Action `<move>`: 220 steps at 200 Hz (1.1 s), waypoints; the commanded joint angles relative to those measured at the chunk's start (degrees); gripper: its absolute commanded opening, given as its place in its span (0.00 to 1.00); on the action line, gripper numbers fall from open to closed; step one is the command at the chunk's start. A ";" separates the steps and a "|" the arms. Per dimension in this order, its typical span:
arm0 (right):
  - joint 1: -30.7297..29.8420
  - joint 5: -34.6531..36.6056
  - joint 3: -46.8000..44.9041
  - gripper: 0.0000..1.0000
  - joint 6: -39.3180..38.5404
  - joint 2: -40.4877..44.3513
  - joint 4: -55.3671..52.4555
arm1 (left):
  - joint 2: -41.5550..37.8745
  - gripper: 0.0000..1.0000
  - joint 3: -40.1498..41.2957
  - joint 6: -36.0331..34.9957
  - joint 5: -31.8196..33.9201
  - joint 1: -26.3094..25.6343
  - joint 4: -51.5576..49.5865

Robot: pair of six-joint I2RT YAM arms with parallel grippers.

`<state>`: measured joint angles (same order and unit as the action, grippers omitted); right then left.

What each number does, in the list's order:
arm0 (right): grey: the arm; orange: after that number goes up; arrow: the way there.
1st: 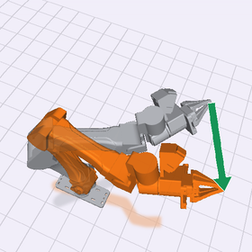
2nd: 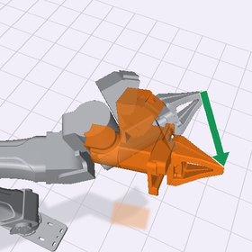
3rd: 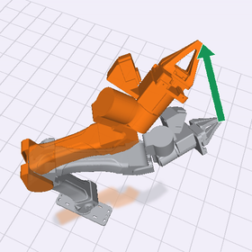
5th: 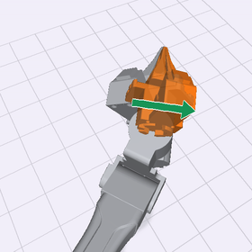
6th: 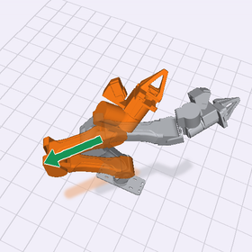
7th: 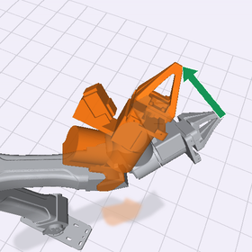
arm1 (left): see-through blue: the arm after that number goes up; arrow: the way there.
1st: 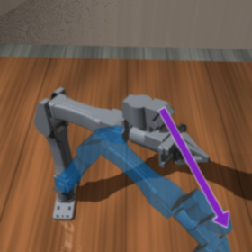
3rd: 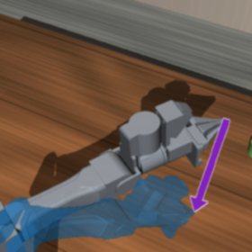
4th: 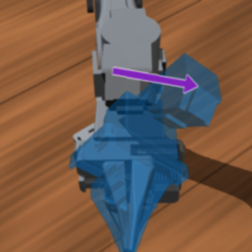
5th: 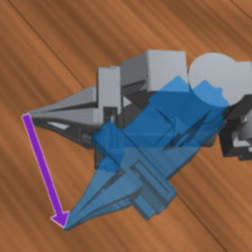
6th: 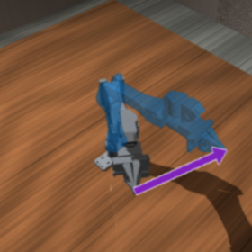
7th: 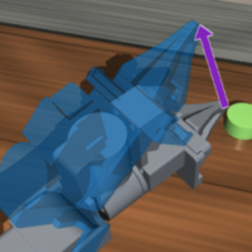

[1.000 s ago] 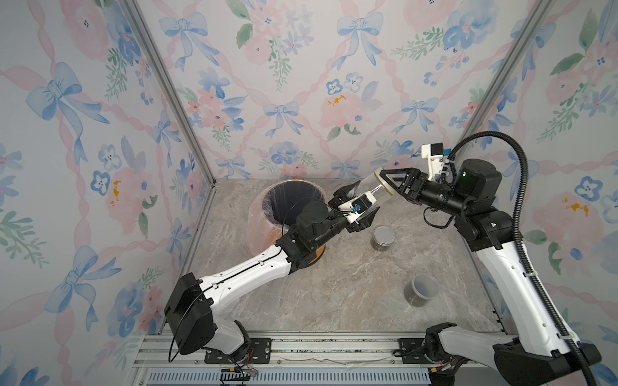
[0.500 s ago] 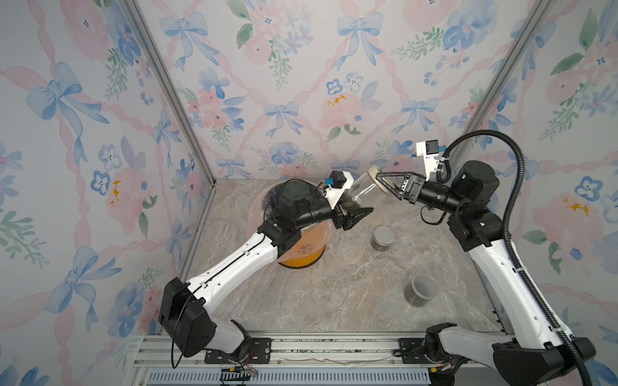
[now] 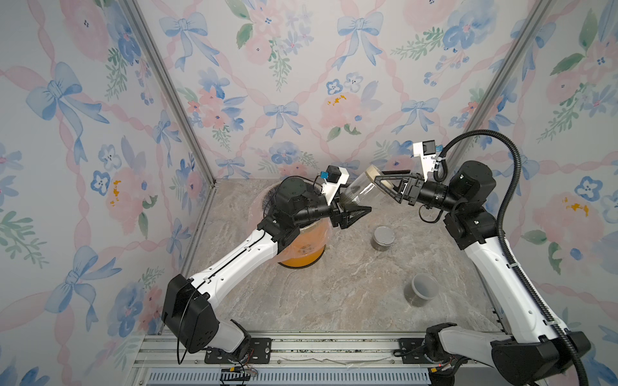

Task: Empty moldy tea leaves from jars
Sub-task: Unscrew the lid from the jar.

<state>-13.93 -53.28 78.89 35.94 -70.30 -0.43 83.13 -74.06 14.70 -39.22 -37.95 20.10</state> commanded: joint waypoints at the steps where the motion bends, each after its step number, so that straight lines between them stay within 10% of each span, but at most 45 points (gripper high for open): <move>1: 0.31 -3.75 -0.95 0.97 2.74 1.21 2.11 | -0.50 0.24 -1.77 1.94 2.70 0.25 7.35; 118: 2.53 16.63 2.03 0.97 13.00 13.04 -20.10 | -5.10 0.25 5.11 -12.62 19.93 -0.20 9.26; 220: 2.11 27.36 2.82 0.96 17.97 13.70 -27.89 | -2.61 0.24 13.65 -53.85 58.05 -13.46 28.58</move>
<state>-11.94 -29.43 81.73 52.10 -57.65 -27.29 79.72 -60.93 -27.27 6.35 -50.68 34.76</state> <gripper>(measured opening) 0.965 0.807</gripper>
